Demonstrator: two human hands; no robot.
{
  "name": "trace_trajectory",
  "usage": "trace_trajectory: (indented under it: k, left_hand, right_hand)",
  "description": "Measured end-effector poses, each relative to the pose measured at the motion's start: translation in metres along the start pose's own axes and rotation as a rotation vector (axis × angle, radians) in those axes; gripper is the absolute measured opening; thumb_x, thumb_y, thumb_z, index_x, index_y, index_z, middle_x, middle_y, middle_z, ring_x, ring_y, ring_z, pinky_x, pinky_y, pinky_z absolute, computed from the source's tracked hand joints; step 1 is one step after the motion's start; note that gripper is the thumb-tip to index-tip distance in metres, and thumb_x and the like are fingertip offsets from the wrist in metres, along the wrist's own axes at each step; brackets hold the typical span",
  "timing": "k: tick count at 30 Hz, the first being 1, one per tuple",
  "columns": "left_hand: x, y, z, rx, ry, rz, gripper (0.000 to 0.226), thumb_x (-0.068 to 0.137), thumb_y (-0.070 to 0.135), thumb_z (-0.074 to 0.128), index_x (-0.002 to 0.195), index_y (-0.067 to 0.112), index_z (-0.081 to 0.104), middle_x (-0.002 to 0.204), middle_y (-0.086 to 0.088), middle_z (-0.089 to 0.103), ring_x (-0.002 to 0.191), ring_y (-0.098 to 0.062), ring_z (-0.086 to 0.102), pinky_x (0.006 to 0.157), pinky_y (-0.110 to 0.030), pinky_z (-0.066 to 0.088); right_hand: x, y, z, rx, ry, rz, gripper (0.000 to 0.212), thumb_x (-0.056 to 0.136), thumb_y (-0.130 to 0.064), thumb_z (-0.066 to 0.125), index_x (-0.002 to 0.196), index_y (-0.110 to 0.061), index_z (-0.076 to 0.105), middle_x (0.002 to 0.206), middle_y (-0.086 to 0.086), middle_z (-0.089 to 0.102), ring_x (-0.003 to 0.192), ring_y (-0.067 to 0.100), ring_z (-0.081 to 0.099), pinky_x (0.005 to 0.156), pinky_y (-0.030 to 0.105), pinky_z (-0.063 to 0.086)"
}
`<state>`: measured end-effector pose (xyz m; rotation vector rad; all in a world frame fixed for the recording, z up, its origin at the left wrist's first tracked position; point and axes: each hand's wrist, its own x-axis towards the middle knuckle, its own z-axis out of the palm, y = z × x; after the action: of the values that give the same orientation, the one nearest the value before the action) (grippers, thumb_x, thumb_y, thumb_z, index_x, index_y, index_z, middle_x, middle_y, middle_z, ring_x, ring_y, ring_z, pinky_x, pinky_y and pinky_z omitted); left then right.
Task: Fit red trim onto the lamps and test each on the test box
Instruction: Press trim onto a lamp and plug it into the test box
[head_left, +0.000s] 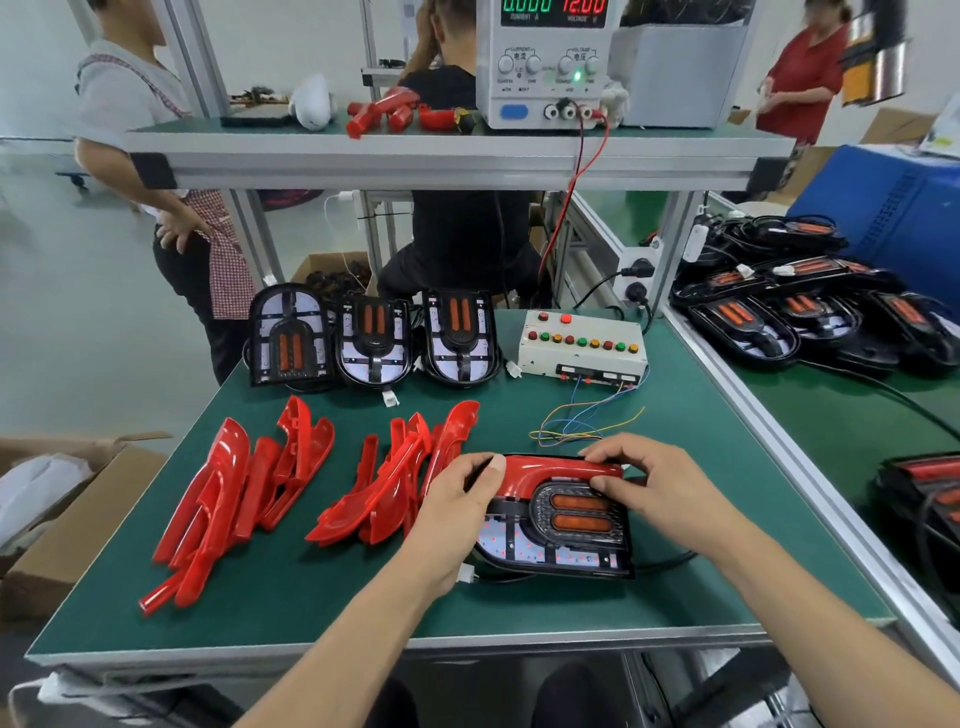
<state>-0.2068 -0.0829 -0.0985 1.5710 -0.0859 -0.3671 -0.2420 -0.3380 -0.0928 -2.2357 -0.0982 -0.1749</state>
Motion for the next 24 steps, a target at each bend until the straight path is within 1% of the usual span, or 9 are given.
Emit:
trace_trajectory:
  k: [1, 4, 7, 10, 13, 16, 18, 21, 24]
  left_hand:
    - [0.0, 0.001, -0.001, -0.024, -0.018, -0.012, 0.024, 0.103, 0.04, 0.056, 0.117, 0.026, 0.069, 0.116, 0.008, 0.073, 0.113, -0.006, 0.064, 0.093, -0.019, 0.044]
    - [0.002, 0.004, -0.001, -0.109, -0.053, -0.05, 0.026, 0.104, 0.04, 0.055, 0.107, 0.023, 0.075, 0.108, -0.001, 0.077, 0.101, -0.011, 0.071, 0.091, -0.026, 0.049]
    - [0.004, 0.003, -0.003, -0.114, -0.046, -0.05, 0.028, 0.105, 0.04, 0.052, 0.104, 0.026, 0.076, 0.107, -0.003, 0.077, 0.102, -0.017, 0.072, 0.095, -0.032, 0.053]
    - [0.005, -0.001, -0.004, -0.094, -0.045, -0.039, 0.026, 0.105, 0.039, 0.054, 0.102, 0.027, 0.077, 0.107, -0.005, 0.077, 0.103, -0.021, 0.071, 0.097, -0.035, 0.054]
    - [0.006, -0.004, -0.004, -0.078, -0.045, -0.009, 0.026, 0.105, 0.04, 0.054, 0.105, 0.027, 0.076, 0.112, -0.004, 0.075, 0.112, -0.024, 0.068, 0.106, -0.042, 0.05]
    - [0.006, -0.006, -0.005, -0.056, -0.052, 0.025, 0.024, 0.104, 0.04, 0.055, 0.114, 0.026, 0.073, 0.115, 0.0, 0.074, 0.114, -0.021, 0.068, 0.109, -0.045, 0.049]
    - [0.006, -0.007, -0.006, -0.045, -0.052, 0.046, 0.022, 0.103, 0.038, 0.058, 0.115, 0.026, 0.072, 0.114, 0.001, 0.075, 0.112, -0.02, 0.069, 0.108, -0.045, 0.05]
    - [0.006, -0.007, -0.005, -0.082, -0.041, 0.055, 0.017, 0.102, 0.03, 0.062, 0.112, 0.024, 0.073, 0.109, -0.001, 0.077, 0.106, -0.021, 0.071, 0.103, -0.041, 0.053]
    - [0.007, -0.007, -0.005, -0.125, -0.027, 0.034, 0.013, 0.1, 0.026, 0.065, 0.107, 0.025, 0.075, 0.106, -0.001, 0.078, 0.1, -0.018, 0.073, 0.09, -0.031, 0.057]
  right_hand:
    - [-0.001, 0.0, 0.0, 0.007, -0.001, 0.004, 0.03, 0.088, -0.019, 0.079, 0.098, -0.046, 0.069, 0.107, -0.024, 0.072, 0.102, -0.003, 0.065, 0.083, 0.004, 0.041]
    - [-0.002, -0.002, 0.001, 0.019, 0.006, 0.011, 0.031, 0.089, -0.019, 0.079, 0.098, -0.046, 0.069, 0.107, -0.024, 0.072, 0.102, -0.004, 0.064, 0.084, 0.003, 0.041]
    - [-0.002, -0.003, 0.002, 0.037, 0.012, 0.007, 0.032, 0.09, -0.019, 0.078, 0.099, -0.048, 0.069, 0.107, -0.024, 0.072, 0.102, -0.004, 0.065, 0.085, 0.005, 0.043]
    - [-0.001, -0.004, 0.002, 0.04, 0.007, 0.023, 0.028, 0.091, -0.022, 0.076, 0.101, -0.047, 0.069, 0.104, -0.023, 0.073, 0.1, -0.002, 0.066, 0.086, 0.017, 0.05]
    - [0.001, -0.003, 0.002, 0.033, 0.004, 0.029, 0.026, 0.091, -0.023, 0.076, 0.101, -0.046, 0.069, 0.101, -0.022, 0.073, 0.096, -0.002, 0.066, 0.083, 0.02, 0.047]
    - [0.002, -0.005, 0.003, 0.017, 0.011, 0.025, 0.026, 0.091, -0.023, 0.077, 0.1, -0.046, 0.069, 0.099, -0.022, 0.073, 0.094, -0.001, 0.066, 0.08, 0.015, 0.046]
    - [0.002, -0.006, 0.005, 0.013, 0.013, 0.025, 0.027, 0.091, -0.023, 0.077, 0.099, -0.048, 0.069, 0.099, -0.023, 0.073, 0.093, -0.002, 0.065, 0.077, 0.008, 0.045]
    - [0.001, -0.008, 0.005, 0.016, 0.012, 0.019, 0.029, 0.089, -0.021, 0.079, 0.098, -0.048, 0.07, 0.099, -0.023, 0.073, 0.094, -0.002, 0.065, 0.08, 0.005, 0.044]
    - [-0.001, -0.01, 0.004, 0.015, 0.006, 0.014, 0.032, 0.088, -0.019, 0.08, 0.098, -0.047, 0.07, 0.102, -0.024, 0.072, 0.097, -0.003, 0.064, 0.082, 0.004, 0.042]
